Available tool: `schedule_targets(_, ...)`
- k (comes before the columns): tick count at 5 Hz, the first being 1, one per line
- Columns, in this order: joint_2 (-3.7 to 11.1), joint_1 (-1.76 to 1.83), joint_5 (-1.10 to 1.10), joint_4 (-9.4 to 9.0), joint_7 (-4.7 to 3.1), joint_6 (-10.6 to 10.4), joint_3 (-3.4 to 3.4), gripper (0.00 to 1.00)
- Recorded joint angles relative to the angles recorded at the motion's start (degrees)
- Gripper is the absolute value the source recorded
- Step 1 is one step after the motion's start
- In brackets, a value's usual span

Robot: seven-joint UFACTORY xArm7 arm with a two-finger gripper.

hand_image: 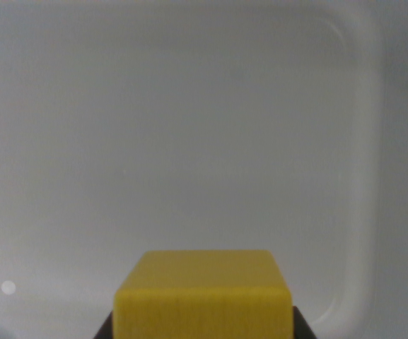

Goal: Pick yellow cube

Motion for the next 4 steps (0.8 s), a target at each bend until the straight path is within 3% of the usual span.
schedule_targets(1, 0.0, 0.0, 0.0, 0.0, 0.0, 0.0, 0.0, 1.0)
schedule_targets(4, -0.96, 0.03, -0.21, 2.0, 0.21, 3.0, -0.02, 1.0)
